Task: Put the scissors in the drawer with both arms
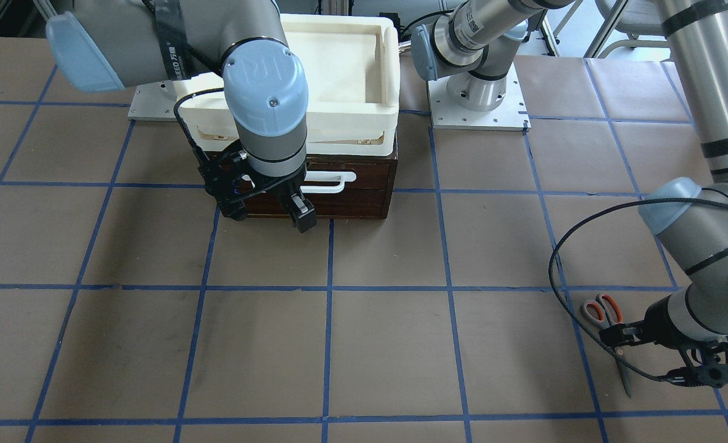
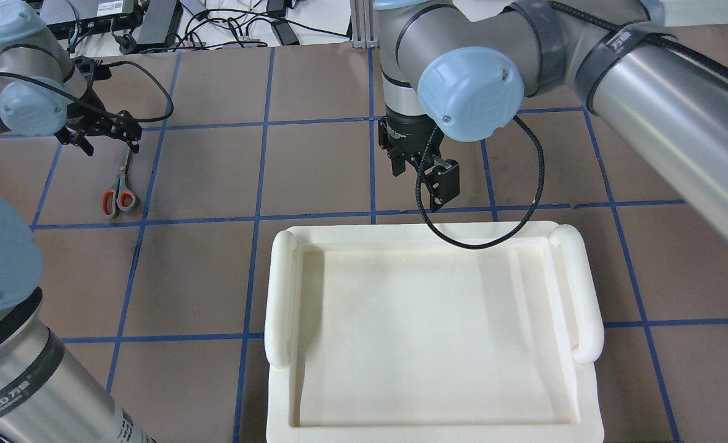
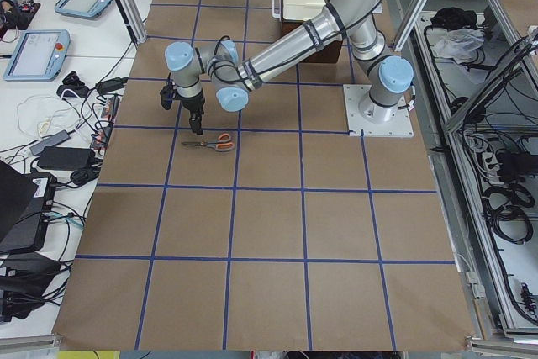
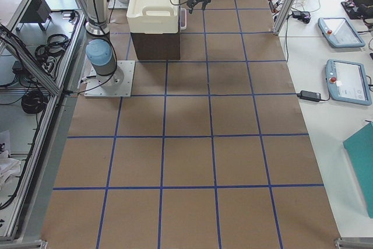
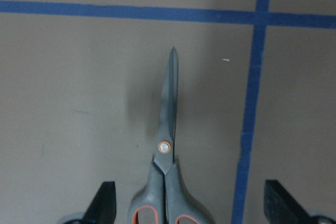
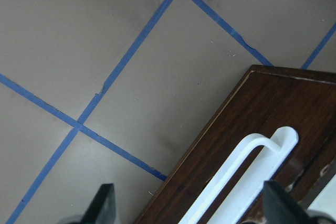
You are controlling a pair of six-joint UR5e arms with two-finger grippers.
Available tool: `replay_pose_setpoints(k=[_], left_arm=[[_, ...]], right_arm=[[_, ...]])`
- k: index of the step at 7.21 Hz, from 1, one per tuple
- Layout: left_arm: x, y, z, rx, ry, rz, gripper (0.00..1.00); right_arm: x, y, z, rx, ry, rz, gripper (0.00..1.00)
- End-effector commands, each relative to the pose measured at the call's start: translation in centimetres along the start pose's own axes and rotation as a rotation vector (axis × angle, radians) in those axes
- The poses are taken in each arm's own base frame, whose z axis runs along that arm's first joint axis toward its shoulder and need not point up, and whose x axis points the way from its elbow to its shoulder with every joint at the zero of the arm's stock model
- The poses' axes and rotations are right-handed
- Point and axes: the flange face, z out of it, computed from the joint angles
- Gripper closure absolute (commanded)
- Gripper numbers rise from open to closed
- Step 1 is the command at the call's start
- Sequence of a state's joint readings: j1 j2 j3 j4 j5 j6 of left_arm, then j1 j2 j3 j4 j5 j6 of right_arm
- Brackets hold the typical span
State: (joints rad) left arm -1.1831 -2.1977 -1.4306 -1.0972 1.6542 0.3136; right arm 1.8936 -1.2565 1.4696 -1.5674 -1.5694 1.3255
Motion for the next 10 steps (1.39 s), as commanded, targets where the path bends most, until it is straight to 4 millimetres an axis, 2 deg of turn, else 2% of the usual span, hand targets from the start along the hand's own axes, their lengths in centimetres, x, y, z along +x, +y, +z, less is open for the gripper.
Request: replay_pose_setpoints(k=[1,2,5,6,8,10], left_arm=[[-1.1,-0.2,4.7,-0.05,0.023,-0.007,0.0],[-1.1,0.1,5.1,-0.059,0.023,-0.004,0.06],[-1.2,0.1,5.1,-0.059,0.025,0.006,0.06],[-1.2,0.1,5.1,-0.058,0.026,0.009,0.12],[-1.8,0.2,5.0,-0.057,0.027,0.022,0.43],[-2.0,0.3,5.1,-0.056,0.031,0.033,0.44]], right_arm=[[-1.6,1.3,2.3,-0.05,0.023,0.084,0.0],[-2.1,1.4,3.2,-0.077,0.038,0.128,0.0],[-2.8,1.3,5.0,-0.091,0.084,0.164,0.0],[-2.7,1.4,5.1,-0.094,0.088,0.166,0.0],[-2.5,1.4,5.8,-0.1,0.129,0.168,0.0],[-2.3,1.5,6.1,-0.103,0.159,0.188,0.0]])
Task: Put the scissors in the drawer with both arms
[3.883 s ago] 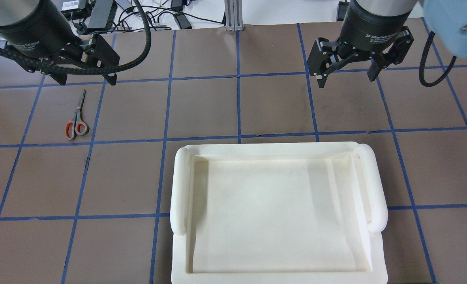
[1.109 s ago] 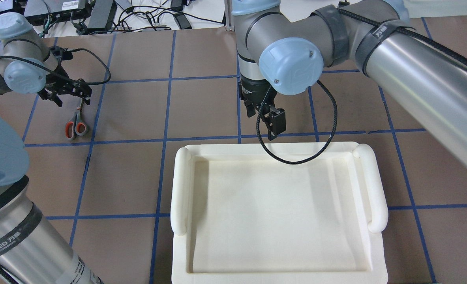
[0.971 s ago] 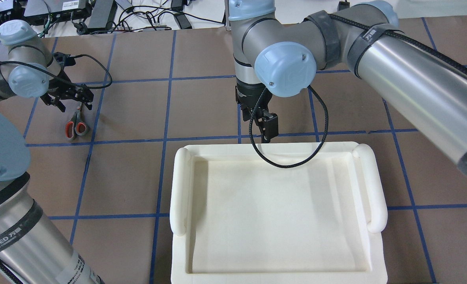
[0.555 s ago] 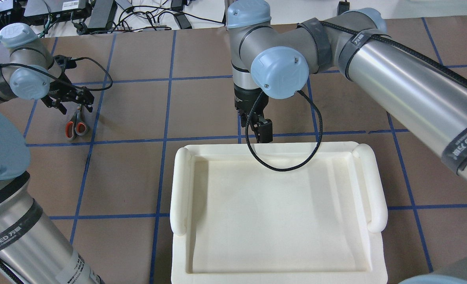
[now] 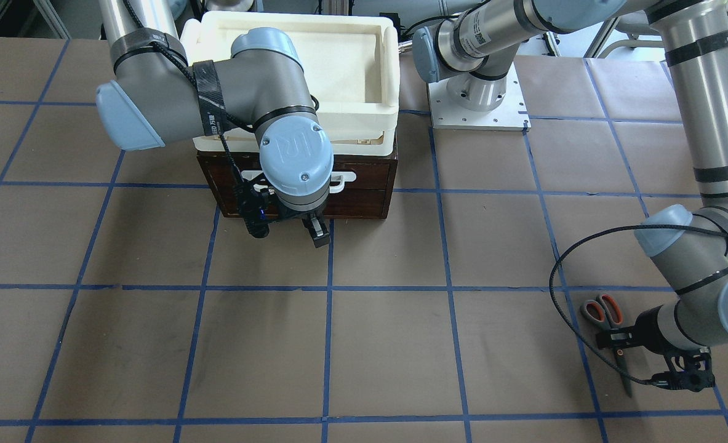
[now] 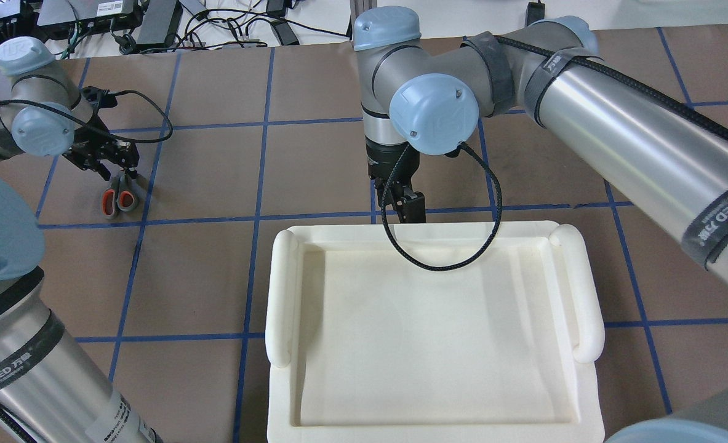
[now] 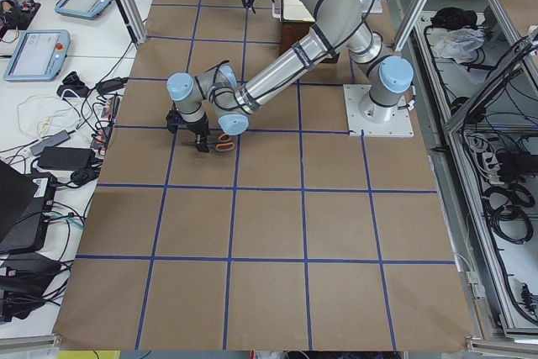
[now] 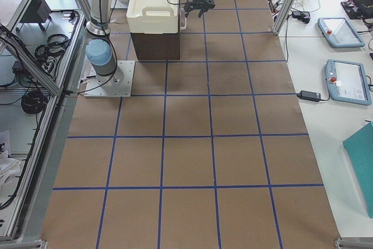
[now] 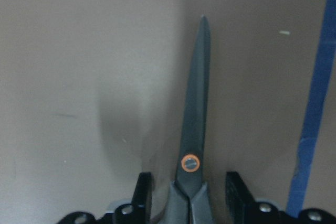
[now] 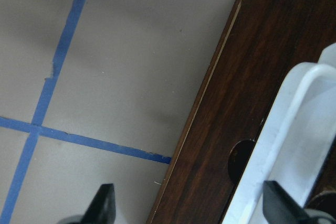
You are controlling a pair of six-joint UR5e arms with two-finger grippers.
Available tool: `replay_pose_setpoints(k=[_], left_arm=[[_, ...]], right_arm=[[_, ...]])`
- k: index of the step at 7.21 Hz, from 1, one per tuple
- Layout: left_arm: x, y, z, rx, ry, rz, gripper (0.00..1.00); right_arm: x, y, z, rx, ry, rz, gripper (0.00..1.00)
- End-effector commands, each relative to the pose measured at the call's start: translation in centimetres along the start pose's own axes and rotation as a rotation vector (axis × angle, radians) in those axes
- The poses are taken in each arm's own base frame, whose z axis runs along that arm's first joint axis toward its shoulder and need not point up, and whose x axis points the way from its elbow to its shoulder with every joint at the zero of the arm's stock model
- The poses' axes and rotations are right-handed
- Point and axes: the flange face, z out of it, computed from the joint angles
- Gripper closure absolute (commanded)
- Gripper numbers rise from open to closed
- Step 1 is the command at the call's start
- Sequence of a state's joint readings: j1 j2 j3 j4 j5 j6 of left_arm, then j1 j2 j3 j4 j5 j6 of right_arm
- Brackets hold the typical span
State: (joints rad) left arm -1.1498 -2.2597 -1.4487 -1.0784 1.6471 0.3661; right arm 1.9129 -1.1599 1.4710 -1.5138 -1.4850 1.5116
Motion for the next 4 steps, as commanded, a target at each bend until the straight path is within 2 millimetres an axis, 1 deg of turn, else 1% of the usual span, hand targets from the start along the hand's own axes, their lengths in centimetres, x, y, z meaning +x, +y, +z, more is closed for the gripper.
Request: replay_pose_setpoints(k=[1,3,4], left_arm=[[-0.13,0.03,0.14,-0.001,0.003,0.011,0.44],[0.0,0.27,0.55,-0.01,0.007,0.013,0.45],[0.06,0.47,0.76,-0.015,0.006,0.012,0.52]], right_arm=[[0.14,-0.02,0.29,-0.001,0.021,0.03,0.0],[0.24,-0.03,0.51,-0.001,0.038,0.055,0.0],[0.03,-0.1,1.06,0.0,0.056,0.058,0.0]])
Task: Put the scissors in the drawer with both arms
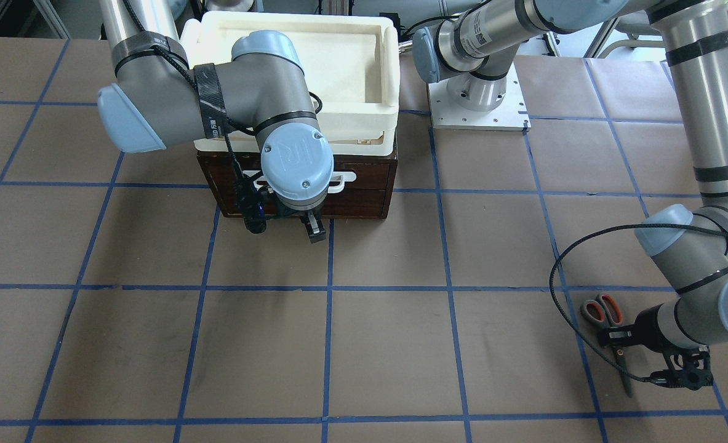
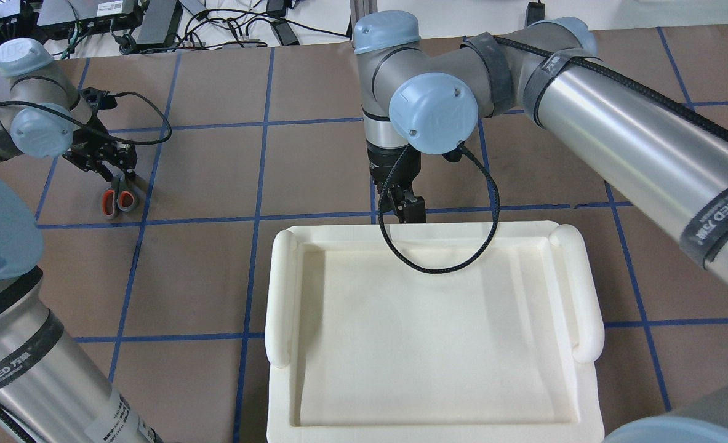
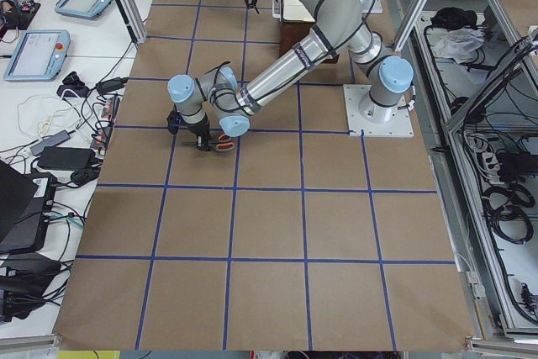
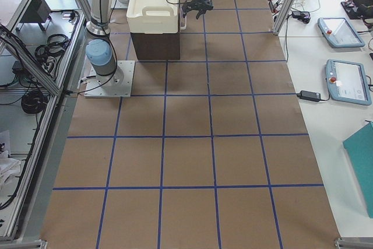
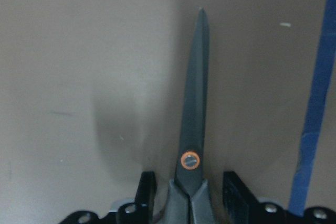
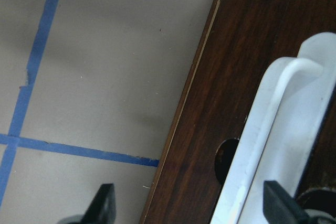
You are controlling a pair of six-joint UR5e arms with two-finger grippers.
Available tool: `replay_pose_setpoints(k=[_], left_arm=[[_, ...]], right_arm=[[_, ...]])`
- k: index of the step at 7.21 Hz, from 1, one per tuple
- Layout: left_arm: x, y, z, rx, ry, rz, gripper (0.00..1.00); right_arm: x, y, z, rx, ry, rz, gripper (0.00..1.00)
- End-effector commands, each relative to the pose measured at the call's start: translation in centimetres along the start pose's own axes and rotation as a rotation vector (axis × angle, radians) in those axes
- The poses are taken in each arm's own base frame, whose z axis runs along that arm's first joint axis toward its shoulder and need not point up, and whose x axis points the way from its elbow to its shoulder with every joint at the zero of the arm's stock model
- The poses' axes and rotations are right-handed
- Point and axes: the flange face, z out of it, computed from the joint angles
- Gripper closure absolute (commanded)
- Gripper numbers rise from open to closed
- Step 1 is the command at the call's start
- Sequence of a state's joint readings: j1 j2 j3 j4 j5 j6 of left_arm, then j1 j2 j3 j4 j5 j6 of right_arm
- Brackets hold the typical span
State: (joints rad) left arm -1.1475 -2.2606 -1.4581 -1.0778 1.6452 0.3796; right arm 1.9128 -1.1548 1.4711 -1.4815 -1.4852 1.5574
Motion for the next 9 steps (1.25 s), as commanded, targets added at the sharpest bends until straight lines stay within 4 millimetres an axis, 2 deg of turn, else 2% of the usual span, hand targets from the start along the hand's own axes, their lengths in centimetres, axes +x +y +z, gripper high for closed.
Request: replay_pose_setpoints(k=[1,3,5,6,7,9], left_arm=[[0.1,0.2,0.1,-0.004,-0.001,-0.001,0.58],[0.0,0.4,-0.5,0.003,-0.004,-0.001,0.62],[0.1,0.4,-1.0,0.011,-0.004,0.0,0.79],[0.0,0.5,-1.2,0.014,-0.005,-0.002,0.83],[0.2,0.5,-2.2,0.035,0.006,-0.001,0.86],[1.4,1.7,-7.2,0.073,0.001,0.103,0.86]], right_arm=[[-0.1,-0.1,0.5,0.001,0.021,0.009,0.0],[-0.3,-0.1,0.9,0.001,0.028,0.01,0.0],[-0.4,-0.2,1.4,-0.001,0.036,0.01,0.0],[-0.4,-0.2,1.4,-0.001,0.034,0.01,0.0],[-0.4,-0.2,1.5,-0.003,0.037,0.009,0.0],[-0.8,-0.4,2.6,0.007,0.054,0.001,0.0]])
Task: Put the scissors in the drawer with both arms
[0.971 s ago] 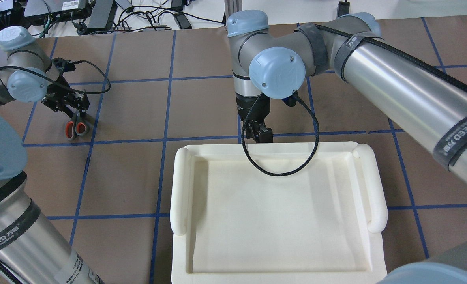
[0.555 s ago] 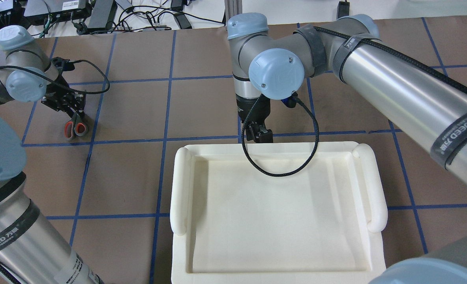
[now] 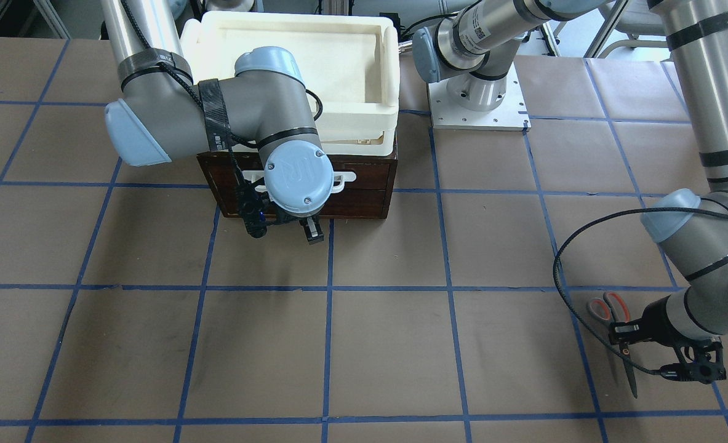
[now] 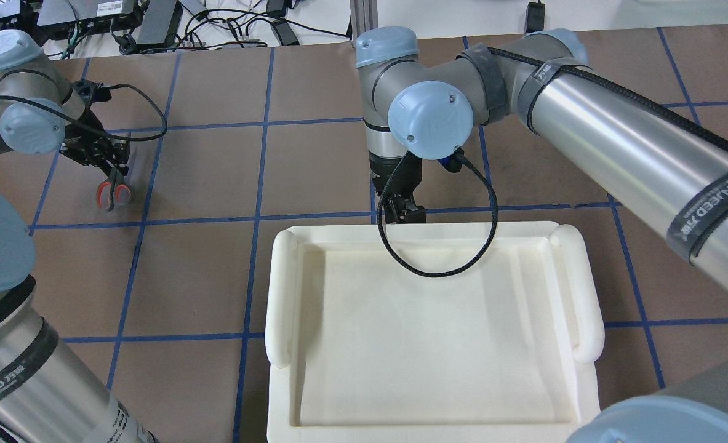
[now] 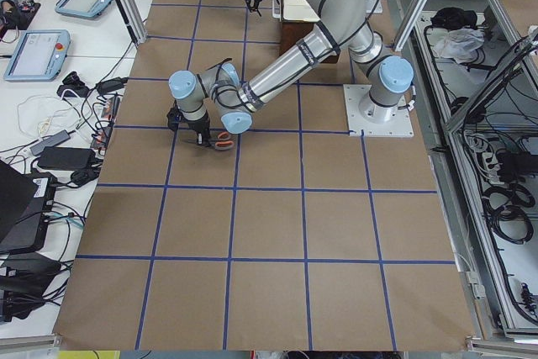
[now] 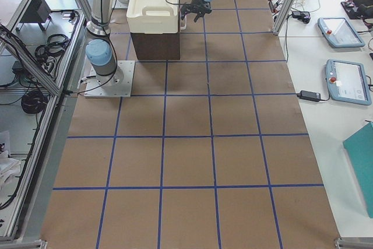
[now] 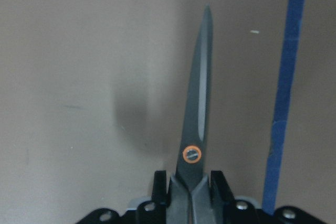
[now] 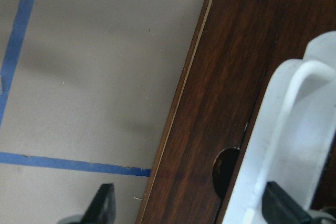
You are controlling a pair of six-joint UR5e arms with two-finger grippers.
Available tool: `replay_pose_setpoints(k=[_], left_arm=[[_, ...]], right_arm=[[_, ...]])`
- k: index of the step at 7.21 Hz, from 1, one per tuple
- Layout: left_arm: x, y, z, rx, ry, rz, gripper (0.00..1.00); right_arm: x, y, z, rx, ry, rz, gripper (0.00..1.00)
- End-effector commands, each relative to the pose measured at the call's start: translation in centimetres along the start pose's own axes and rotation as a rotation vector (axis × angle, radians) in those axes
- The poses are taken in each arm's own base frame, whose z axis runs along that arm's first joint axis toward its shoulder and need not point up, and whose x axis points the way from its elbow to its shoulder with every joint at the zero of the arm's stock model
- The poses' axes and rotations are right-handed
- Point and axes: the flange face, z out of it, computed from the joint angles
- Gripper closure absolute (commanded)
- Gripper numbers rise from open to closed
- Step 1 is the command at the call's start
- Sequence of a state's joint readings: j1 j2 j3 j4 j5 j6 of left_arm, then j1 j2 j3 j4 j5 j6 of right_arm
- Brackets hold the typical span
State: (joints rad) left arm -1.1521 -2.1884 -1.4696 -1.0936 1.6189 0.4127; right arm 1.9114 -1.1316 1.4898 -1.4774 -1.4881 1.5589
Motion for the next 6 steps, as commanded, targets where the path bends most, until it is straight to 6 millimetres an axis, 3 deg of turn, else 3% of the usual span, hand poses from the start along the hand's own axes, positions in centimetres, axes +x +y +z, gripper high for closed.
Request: replay_pose_setpoints(k=[1,4,6], left_arm=[[2.6,1.9,-6.8,0.011,-0.001,0.14,0.86],[10.1,6.0,-17.2,0.044,-0.022,0.419,0.86],[15.4,9.0,-21.6,0.043,-0.038,0.665,0.86]], right_arm=[[-0.3,-0.1,0.6,0.001,0.009,-0.004,0.0],[-0.6,0.0,0.4,0.0,-0.019,-0.01,0.0],[-1.5,0.0,-0.4,0.008,-0.102,-0.021,0.0]])
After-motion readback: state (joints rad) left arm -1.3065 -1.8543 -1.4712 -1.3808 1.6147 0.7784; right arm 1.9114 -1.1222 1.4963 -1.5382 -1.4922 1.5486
